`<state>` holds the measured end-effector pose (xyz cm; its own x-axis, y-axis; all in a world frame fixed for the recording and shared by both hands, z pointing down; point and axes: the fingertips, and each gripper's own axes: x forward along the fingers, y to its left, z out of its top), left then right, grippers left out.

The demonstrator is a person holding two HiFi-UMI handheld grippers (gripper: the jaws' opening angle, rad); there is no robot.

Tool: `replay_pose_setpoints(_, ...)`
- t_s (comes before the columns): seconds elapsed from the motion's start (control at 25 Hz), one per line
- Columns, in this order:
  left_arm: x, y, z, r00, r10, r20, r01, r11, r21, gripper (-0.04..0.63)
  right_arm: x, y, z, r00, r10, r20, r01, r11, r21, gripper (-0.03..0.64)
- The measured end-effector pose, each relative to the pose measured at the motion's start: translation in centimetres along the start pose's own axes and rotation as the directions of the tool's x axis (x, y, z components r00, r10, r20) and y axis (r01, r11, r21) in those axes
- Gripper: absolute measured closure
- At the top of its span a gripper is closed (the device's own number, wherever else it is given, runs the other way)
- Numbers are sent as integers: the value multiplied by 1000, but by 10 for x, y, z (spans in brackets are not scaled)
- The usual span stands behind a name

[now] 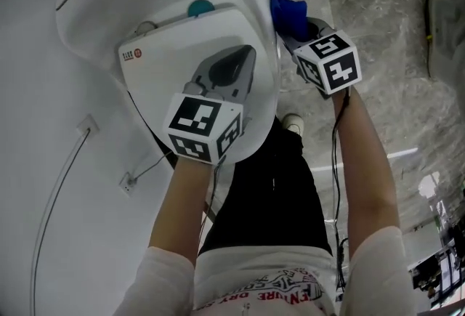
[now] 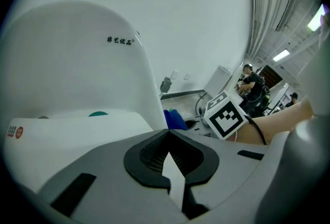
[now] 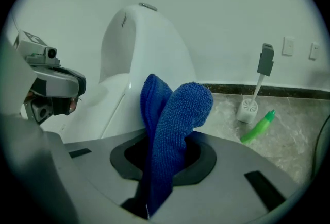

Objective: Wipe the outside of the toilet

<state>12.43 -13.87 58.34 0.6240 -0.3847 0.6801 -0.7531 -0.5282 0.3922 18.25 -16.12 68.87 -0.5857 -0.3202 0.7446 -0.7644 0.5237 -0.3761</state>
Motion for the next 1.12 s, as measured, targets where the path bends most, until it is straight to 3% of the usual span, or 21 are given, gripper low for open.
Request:
replay_pose_setpoints(0.72, -23, -76, -82, 997, 57, 49, -55, 998, -42, 589, -13, 63, -116, 991, 45, -123, -55, 996, -76, 545)
replay_pose_setpoints(1.12, -53, -105, -150, 998, 60, 35, -58, 996, -69, 589, -25, 107, -172, 988, 13, -157, -21, 999, -48, 545)
